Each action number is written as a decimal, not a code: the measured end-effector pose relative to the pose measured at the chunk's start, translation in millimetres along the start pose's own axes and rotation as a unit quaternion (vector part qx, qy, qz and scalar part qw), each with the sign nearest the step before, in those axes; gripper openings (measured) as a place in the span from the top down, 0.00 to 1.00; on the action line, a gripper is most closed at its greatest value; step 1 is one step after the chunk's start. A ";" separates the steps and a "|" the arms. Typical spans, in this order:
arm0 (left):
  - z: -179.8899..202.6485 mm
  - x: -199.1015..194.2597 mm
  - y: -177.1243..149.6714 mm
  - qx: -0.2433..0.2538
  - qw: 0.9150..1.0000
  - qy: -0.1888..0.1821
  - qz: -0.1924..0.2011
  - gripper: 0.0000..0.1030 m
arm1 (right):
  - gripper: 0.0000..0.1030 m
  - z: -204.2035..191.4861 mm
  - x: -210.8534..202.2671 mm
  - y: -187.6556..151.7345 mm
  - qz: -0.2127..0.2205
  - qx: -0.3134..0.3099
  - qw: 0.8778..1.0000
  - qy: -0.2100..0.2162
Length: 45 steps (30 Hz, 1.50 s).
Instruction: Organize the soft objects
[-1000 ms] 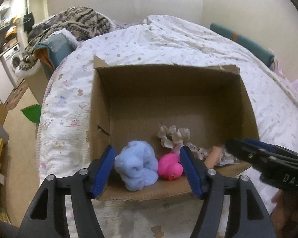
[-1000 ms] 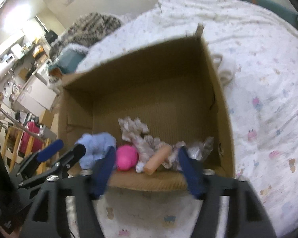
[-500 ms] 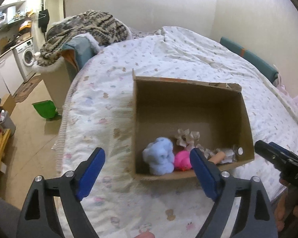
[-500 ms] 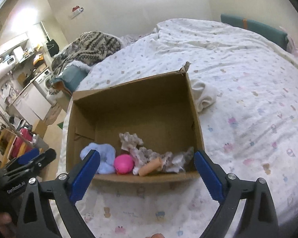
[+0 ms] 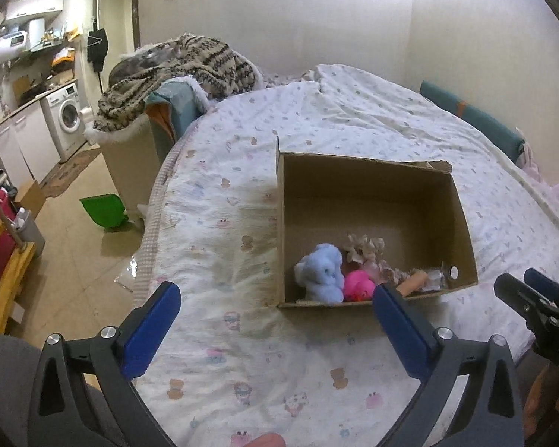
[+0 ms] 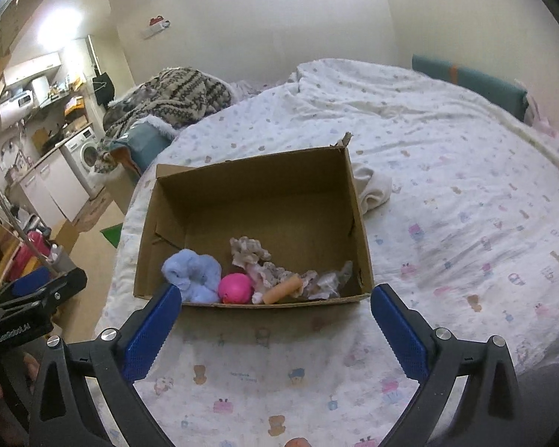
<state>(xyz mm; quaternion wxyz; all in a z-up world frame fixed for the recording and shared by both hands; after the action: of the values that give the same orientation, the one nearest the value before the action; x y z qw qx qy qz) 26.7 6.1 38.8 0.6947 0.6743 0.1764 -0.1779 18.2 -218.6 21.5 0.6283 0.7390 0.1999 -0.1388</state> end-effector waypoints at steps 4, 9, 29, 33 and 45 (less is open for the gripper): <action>-1.3 -5.3 -4.5 -0.005 1.000 0.000 0.006 0.00 | 0.00 -7.3 -3.6 -3.3 0.008 -0.010 1.000 -0.001; -3.6 4.3 -10.9 -0.004 1.000 0.014 -0.007 0.00 | 0.00 -9.4 1.8 -6.2 0.007 -0.005 1.000 0.001; 1.7 24.0 -14.7 -0.017 0.999 0.000 -0.028 0.00 | 0.00 -4.5 28.6 -16.0 -0.018 -0.012 0.999 -0.029; 3.0 24.6 -15.3 -0.016 0.999 -0.002 -0.029 0.00 | 0.00 -3.3 29.9 -15.6 -0.019 -0.008 0.999 -0.031; 2.2 25.0 -15.8 -0.016 0.999 -0.002 -0.030 0.00 | 0.00 -3.1 29.9 -15.4 -0.020 -0.008 0.999 -0.031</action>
<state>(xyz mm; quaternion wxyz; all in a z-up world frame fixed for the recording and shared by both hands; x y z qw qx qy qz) 40.9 3.2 12.9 0.7004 0.6569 0.1978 -0.1972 37.2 -209.9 -5.1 0.6371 0.7252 0.1958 -0.1725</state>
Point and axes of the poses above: each gripper's, at about its wrist camera, not at the fingertips, and x roughly the way its jaws point, z to its right, y to its top, the point moved 1 cm from there along x, roughly the way its jaws point, and after that the axes turned 14 degrees about z, right-handed, at the moved point
